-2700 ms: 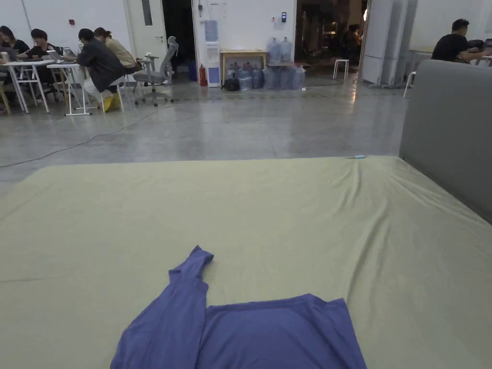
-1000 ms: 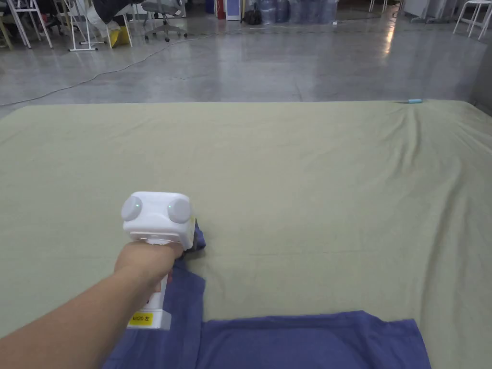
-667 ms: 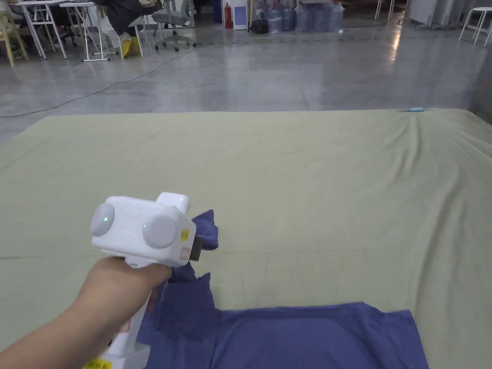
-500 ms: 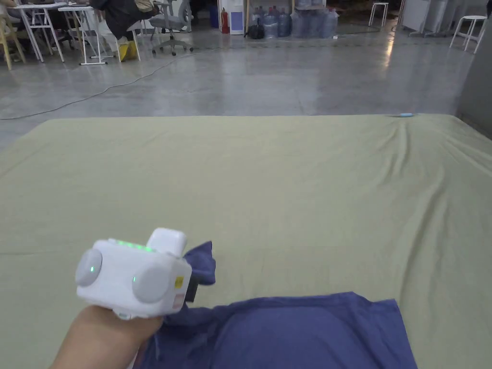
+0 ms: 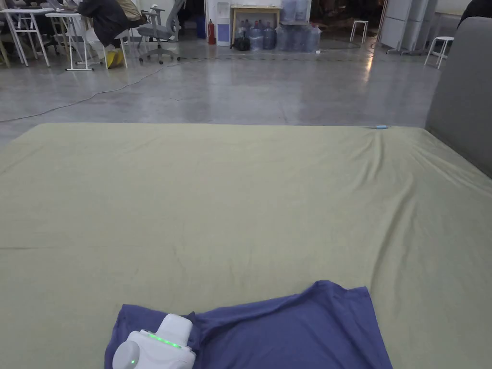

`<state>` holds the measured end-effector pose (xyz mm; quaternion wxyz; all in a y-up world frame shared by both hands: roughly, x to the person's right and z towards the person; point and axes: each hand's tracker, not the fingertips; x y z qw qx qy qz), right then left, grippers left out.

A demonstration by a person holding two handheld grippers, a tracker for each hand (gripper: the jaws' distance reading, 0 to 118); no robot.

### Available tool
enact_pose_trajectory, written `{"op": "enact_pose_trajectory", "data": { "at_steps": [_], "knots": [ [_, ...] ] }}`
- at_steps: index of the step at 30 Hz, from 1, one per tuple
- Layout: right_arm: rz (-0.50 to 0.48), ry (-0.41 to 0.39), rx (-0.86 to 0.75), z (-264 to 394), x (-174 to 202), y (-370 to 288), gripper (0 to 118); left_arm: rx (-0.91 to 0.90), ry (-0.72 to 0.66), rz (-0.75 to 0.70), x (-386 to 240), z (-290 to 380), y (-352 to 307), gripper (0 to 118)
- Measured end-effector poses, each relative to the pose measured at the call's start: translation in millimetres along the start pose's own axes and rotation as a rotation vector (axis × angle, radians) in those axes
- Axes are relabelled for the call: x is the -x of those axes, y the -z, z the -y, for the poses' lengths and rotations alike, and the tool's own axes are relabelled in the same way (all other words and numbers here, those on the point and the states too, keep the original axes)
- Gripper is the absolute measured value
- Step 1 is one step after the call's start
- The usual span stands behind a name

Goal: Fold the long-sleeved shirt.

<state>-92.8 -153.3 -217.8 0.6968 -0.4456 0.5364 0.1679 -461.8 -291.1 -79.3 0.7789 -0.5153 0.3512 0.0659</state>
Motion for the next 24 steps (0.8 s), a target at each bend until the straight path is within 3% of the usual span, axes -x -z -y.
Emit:
{"op": "enact_pose_trajectory", "data": {
  "at_steps": [3, 4, 5, 6, 7, 8, 11, 13, 14, 15, 16, 19, 22, 23, 24],
  "knots": [
    [-0.003, -0.005, -0.007, -3, 2, -1, 0, -0.025, -0.081, 0.027, 11, -1, -5, 12],
    [-0.008, -0.009, -0.017, -4, 3, -3, 0, -0.019, -0.127, 0.062, 20, -3, -16, 21],
    [-0.017, -0.013, -0.037, -5, 2, -6, 0, -0.025, -0.198, 0.109, 30, -3, -28, 39],
    [-0.031, -0.016, -0.061, -6, 1, -9, 0, -0.063, -0.285, 0.162, 45, 1, -41, 83],
    [-0.042, -0.018, -0.074, -8, 1, -11, 0, -0.105, -0.327, 0.208, 53, 6, -56, 109],
    [-0.048, -0.016, -0.082, -9, -1, -12, 0, -0.242, -0.354, 0.247, 60, 13, -76, 117],
    [-0.053, -0.003, -0.08, -11, -4, -6, 0, -0.247, -0.382, 0.203, 59, 50, -110, 117],
    [-0.056, 0.002, -0.071, -10, -5, 2, 0, -0.052, -0.291, 0.173, 53, 70, -105, 115],
    [-0.061, 0.008, -0.059, -9, -5, 8, 0, 0.02, -0.248, 0.168, 49, 81, -98, 102],
    [-0.067, 0.014, -0.041, -8, -6, 13, 0, 0.02, -0.247, 0.205, 47, 93, -93, 36],
    [-0.072, 0.014, -0.03, -7, -6, 17, 0, 0.021, -0.276, 0.213, 48, 100, -88, 0],
    [-0.079, 0.004, -0.011, -9, -4, 26, 0, 0.043, -0.389, 0.246, 69, 92, -77, 0],
    [-0.083, 0.012, -0.006, -13, -10, 34, 0, -0.046, -0.48, 0.229, 109, 49, -75, 0],
    [-0.084, 0.019, -0.005, -15, -13, 37, 0, -0.092, -0.492, 0.217, 125, 30, -70, 18],
    [-0.084, 0.024, -0.003, -17, -15, 39, 0, -0.113, -0.512, 0.228, 140, 10, -60, 77]
  ]
}}
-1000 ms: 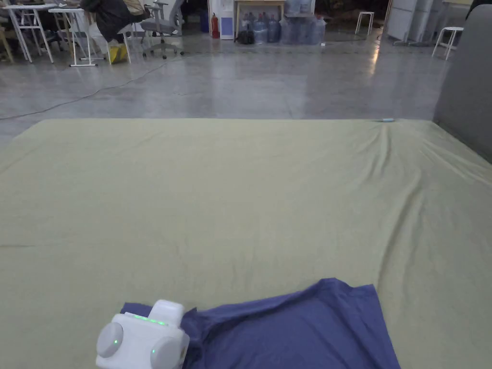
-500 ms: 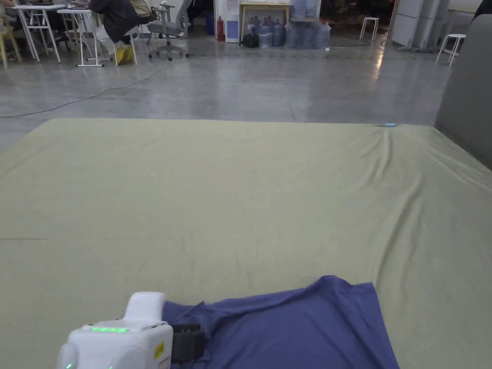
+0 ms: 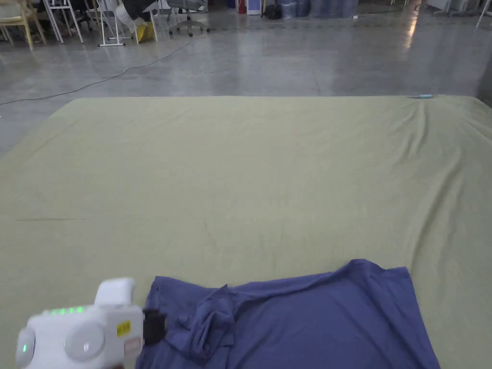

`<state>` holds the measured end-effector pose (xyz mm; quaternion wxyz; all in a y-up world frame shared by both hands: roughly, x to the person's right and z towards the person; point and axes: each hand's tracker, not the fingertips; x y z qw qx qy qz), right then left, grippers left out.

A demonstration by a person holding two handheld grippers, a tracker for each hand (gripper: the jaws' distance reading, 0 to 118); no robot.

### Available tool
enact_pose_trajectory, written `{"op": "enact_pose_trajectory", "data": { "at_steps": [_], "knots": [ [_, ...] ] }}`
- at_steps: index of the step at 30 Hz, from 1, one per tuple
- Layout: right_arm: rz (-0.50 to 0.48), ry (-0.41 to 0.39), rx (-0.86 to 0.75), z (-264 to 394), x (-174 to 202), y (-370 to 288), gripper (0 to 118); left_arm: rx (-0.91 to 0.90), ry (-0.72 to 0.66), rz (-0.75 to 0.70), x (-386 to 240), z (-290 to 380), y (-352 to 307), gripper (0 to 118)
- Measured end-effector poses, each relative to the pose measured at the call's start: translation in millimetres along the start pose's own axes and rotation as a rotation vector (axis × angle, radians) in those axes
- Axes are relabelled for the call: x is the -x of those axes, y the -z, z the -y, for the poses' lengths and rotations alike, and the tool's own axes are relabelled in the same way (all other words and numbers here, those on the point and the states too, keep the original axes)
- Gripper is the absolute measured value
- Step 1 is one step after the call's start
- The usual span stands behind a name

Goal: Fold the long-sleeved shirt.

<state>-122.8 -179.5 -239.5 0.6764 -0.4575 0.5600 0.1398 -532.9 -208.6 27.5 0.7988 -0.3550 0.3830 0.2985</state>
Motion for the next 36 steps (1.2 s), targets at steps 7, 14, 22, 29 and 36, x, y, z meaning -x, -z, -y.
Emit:
{"op": "enact_pose_trajectory", "data": {
  "at_steps": [7, 14, 22, 29, 36],
  "knots": [
    [0.018, 0.028, 0.028, -9, -14, 18, 0, 0.151, -0.06, -0.076, 21, -81, 109, 114],
    [0.106, 0.024, 0.064, -30, -26, 32, 0, 0.251, 0.009, -0.143, 19, -74, 136, 71],
    [0.197, 0.033, 0.046, -139, -81, 82, 0, 0.211, 0.051, -0.009, 2, -91, 110, 0],
    [0.264, 0.218, 0.23, -255, -177, 176, 118, 0.201, 0.034, 0.014, -12, -90, 84, 0],
    [0.509, 0.319, 0.325, -266, -193, 231, 69, 0.204, 0.036, 0.008, 7, -93, 87, 0]
  ]
}}
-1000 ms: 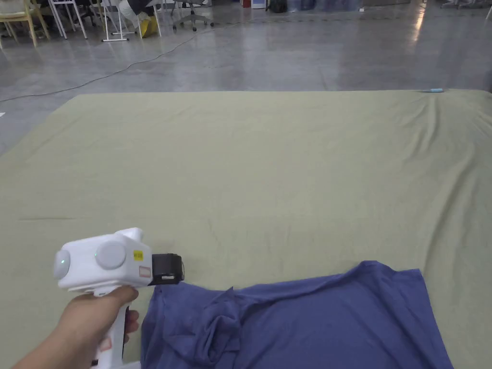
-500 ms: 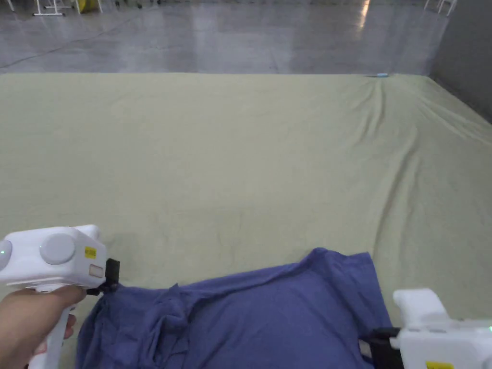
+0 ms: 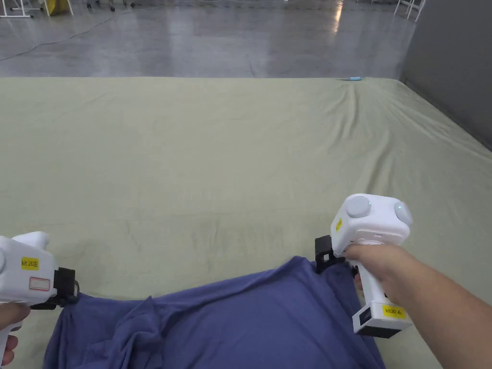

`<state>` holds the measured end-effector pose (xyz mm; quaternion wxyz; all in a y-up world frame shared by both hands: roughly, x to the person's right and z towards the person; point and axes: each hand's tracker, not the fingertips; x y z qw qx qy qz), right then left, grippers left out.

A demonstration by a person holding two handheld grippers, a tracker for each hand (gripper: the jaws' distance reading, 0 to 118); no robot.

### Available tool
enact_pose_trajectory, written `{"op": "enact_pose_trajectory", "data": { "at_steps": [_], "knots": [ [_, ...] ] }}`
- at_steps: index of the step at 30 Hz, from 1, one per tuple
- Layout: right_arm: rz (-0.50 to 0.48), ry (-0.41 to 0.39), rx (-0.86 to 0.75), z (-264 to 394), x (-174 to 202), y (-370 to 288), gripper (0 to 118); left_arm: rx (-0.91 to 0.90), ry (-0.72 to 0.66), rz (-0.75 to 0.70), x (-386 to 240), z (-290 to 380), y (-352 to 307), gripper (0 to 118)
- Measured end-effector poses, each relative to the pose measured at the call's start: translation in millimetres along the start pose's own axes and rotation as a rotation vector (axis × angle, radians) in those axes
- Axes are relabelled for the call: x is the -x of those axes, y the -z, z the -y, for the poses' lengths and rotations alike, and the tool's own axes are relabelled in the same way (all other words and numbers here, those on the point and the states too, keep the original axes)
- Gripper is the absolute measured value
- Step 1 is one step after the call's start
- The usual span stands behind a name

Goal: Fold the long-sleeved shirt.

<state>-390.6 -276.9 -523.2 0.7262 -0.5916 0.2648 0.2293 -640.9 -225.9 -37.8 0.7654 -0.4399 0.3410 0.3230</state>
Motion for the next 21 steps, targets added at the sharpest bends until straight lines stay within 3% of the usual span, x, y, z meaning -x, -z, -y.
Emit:
{"op": "enact_pose_trajectory", "data": {
  "at_steps": [1, 3, 4, 5, 6, 11, 16, 21],
  "knots": [
    [-0.049, -0.043, -0.043, 8, 6, -7, 65, 0.0, 0.0, -0.001, 0, 1, 0, 0],
    [-0.018, -0.137, -0.084, 16, 17, -17, 62, 0.002, 0.005, 0.0, -1, 4, -3, 0],
    [-0.018, -0.181, -0.09, 20, 21, -21, 42, 0.0, 0.012, -0.005, -3, 6, -4, 0],
    [0.019, -0.225, -0.089, 31, 24, -28, 11, -0.005, 0.022, -0.014, -6, 8, -5, 0],
    [0.06, -0.257, -0.131, 38, 22, -36, 1, -0.009, 0.033, -0.02, -12, 15, -11, 0],
    [-0.072, -0.227, -0.225, 64, -5, -82, 0, -0.033, 0.044, 0.02, -6, 25, -31, 0],
    [-0.124, -0.344, -0.315, 119, -27, -142, 0, -0.05, 0.055, 0.06, 10, 43, -65, 0],
    [-0.175, -0.403, -0.344, 197, -55, -175, 0, -0.043, 0.085, 0.098, 15, 91, -104, 0]
  ]
}}
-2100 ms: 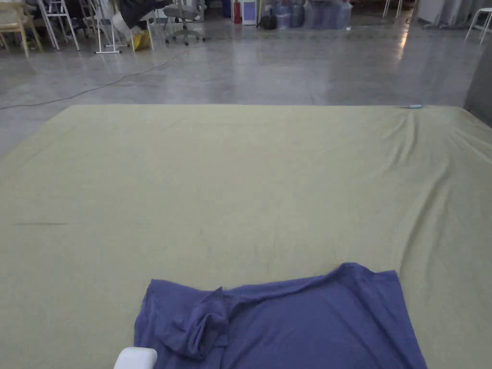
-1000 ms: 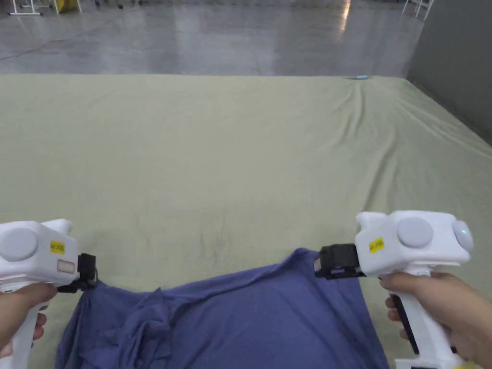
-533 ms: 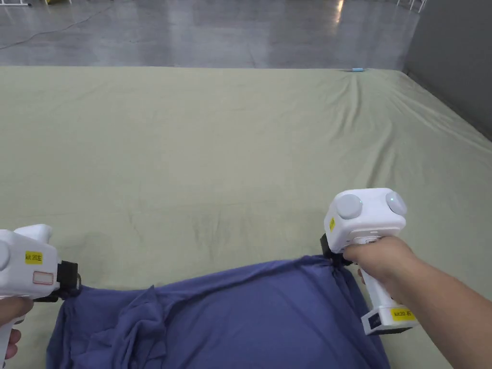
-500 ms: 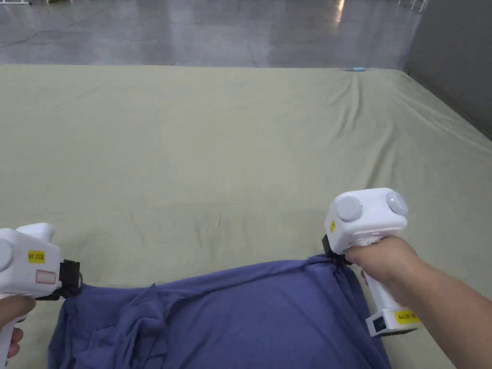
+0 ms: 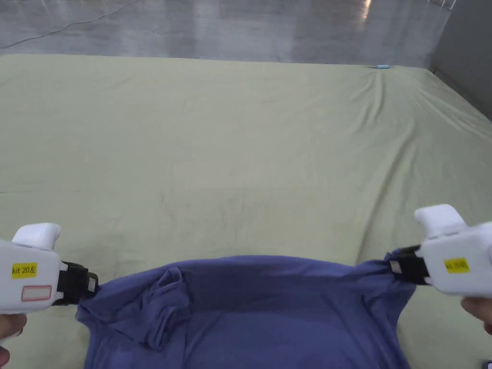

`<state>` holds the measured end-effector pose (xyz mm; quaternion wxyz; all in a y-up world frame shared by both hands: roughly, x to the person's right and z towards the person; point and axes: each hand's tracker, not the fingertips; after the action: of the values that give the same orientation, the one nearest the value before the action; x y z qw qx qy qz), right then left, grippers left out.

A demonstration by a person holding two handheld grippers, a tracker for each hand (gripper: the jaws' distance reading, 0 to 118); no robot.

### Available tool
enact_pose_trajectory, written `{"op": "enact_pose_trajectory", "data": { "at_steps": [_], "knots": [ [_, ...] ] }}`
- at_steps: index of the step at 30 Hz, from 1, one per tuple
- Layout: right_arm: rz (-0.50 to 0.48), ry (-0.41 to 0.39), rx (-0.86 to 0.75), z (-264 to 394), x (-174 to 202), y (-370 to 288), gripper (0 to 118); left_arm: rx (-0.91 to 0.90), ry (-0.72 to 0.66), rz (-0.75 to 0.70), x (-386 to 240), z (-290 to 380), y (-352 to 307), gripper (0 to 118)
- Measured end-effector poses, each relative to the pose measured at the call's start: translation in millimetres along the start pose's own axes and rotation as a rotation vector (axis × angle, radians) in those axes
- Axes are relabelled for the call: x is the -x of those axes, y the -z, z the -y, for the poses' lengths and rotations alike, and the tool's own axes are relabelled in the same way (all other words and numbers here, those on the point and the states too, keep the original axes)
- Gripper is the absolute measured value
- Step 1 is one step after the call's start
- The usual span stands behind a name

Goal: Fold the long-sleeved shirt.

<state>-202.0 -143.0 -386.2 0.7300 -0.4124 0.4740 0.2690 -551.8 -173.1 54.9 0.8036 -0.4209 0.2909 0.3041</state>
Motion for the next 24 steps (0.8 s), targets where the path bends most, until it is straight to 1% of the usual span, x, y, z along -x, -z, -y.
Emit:
{"op": "enact_pose_trajectory", "data": {
  "at_steps": [2, 5, 8, 11, 13, 14, 17, 19, 23, 24],
  "knots": [
    [0.009, -0.038, 0.026, 31, 5, -13, 0, 0.024, 0.023, 0.005, -6, 26, -13, 0],
    [0.004, -0.062, 0.091, 79, 16, -24, 0, 0.078, 0.045, 0.008, -6, 65, -28, 0],
    [0.005, -0.043, 0.139, 119, 13, -22, 0, 0.122, 0.039, 0.007, 0, 98, -38, 0],
    [-0.029, 0.014, 0.201, 147, 9, -11, 0, 0.186, 0.018, 0.013, 4, 125, -36, 0],
    [0.004, -0.02, 0.215, 157, 11, -2, 0, 0.221, 0.029, 0.004, 10, 139, -25, 0],
    [0.013, -0.021, 0.214, 161, 12, 3, 0, 0.221, 0.028, 0.0, 12, 144, -19, 0],
    [0.009, 0.002, 0.227, 165, 14, 19, 0, 0.222, 0.007, -0.043, 15, 151, 1, 0],
    [0.016, -0.001, 0.25, 168, 17, 29, 0, 0.243, 0.005, -0.051, 14, 155, 11, 0],
    [0.029, 0.006, 0.258, 173, 20, 38, 0, 0.229, 0.017, -0.073, 13, 161, 23, 0],
    [0.024, 0.033, 0.259, 175, 15, 46, 0, 0.225, 0.009, -0.075, 14, 159, 22, 0]
  ]
}}
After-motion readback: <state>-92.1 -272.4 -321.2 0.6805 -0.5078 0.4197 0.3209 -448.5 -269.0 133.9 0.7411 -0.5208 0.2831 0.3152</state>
